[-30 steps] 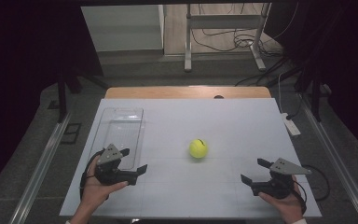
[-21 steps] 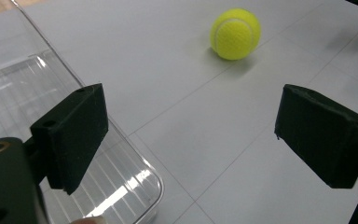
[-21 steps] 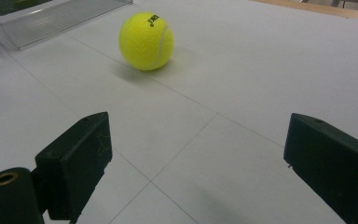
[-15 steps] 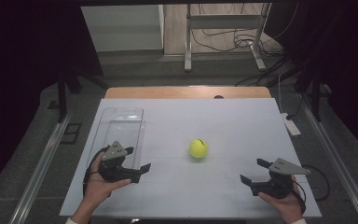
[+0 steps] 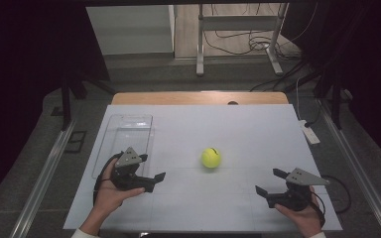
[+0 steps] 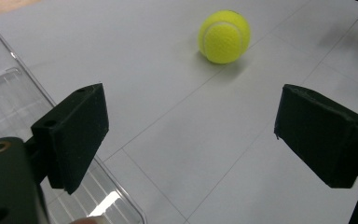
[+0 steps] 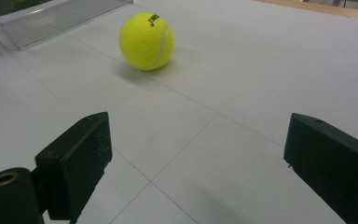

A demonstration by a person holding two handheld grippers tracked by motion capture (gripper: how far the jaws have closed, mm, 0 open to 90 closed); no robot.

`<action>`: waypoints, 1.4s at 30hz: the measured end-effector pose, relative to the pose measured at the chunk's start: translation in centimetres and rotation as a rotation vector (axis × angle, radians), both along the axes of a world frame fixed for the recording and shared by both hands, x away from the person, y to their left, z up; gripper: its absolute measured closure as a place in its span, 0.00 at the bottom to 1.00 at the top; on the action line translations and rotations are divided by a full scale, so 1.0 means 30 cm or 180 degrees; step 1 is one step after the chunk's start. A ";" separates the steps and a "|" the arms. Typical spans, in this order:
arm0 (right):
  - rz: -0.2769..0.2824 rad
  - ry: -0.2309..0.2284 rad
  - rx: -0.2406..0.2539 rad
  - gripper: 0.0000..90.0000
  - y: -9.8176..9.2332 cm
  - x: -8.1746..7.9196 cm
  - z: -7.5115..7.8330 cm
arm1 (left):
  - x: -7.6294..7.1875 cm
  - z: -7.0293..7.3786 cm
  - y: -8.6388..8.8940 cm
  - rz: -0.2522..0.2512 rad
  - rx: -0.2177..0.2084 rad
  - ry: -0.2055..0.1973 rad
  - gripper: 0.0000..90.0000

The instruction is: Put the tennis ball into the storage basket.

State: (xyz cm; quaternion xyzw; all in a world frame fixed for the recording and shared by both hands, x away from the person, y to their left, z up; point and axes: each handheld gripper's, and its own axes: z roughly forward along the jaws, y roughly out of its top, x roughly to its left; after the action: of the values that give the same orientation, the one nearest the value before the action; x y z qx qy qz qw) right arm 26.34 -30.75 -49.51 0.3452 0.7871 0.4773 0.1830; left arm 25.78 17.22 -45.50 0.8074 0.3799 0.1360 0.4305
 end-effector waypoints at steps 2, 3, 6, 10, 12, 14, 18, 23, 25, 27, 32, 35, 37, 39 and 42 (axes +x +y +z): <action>-0.0001 -0.0002 -0.0012 0.09 0.002 -0.001 0.000 | 0.001 0.001 -0.002 -0.0005 0.0001 0.0000 0.12; 0.0000 -0.0001 -0.0014 0.09 0.002 -0.001 0.000 | 0.003 0.001 -0.006 -0.0016 0.0007 0.0002 0.12; 0.0003 -0.0001 -0.0016 0.09 0.003 -0.001 0.000 | 0.007 0.000 -0.011 -0.0030 0.0017 0.0009 0.12; 0.0009 0.0001 -0.0015 0.09 0.003 0.001 -0.001 | 0.014 0.000 -0.019 -0.0045 0.0022 0.0013 0.12; 0.0008 0.0001 -0.0013 0.09 0.003 0.001 -0.001 | 0.016 0.001 -0.023 -0.0053 0.0026 0.0016 0.12; 0.0008 0.0001 -0.0013 0.09 0.003 0.001 -0.001 | 0.019 0.002 -0.025 -0.0058 0.0025 0.0018 0.12; 0.0008 -0.0001 -0.0010 0.09 0.003 0.001 -0.001 | 0.022 0.004 -0.031 -0.0069 0.0027 0.0017 0.12; 0.0008 -0.0003 -0.0009 0.09 0.003 0.001 -0.001 | 0.030 0.011 -0.042 -0.0096 0.0033 0.0014 0.12; 0.0007 -0.0003 -0.0010 0.09 0.003 0.001 -0.001 | 0.032 0.013 -0.047 -0.0109 0.0042 0.0012 0.12; 0.0007 -0.0002 -0.0011 0.09 0.003 0.000 -0.001 | 0.034 0.014 -0.051 -0.0118 0.0043 0.0011 0.12; 0.0006 -0.0004 -0.0012 0.09 0.003 0.000 -0.001 | 0.039 0.016 -0.060 -0.0149 0.0053 0.0025 0.12; 0.0001 -0.0005 -0.0017 0.09 0.002 0.000 0.000 | 0.042 0.015 -0.064 -0.0160 0.0059 0.0032 0.12; -0.0003 -0.0008 -0.0013 0.09 0.002 0.000 0.000 | 0.045 0.015 -0.067 -0.0165 0.0062 0.0037 0.12; 0.0000 -0.0006 -0.0018 0.09 0.002 0.000 0.000 | 0.047 0.014 -0.069 -0.0171 0.0066 0.0041 0.12; 0.0003 -0.0006 -0.0018 0.09 0.002 0.000 -0.001 | 0.051 0.013 -0.073 -0.0172 0.0060 0.0051 0.12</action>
State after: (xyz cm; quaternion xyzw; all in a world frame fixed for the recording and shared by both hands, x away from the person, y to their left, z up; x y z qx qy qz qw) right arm 26.36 -30.69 -49.53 0.3439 0.7884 0.4755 0.1846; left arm 27.31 15.03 -45.12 0.8224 0.3601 0.1215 0.4233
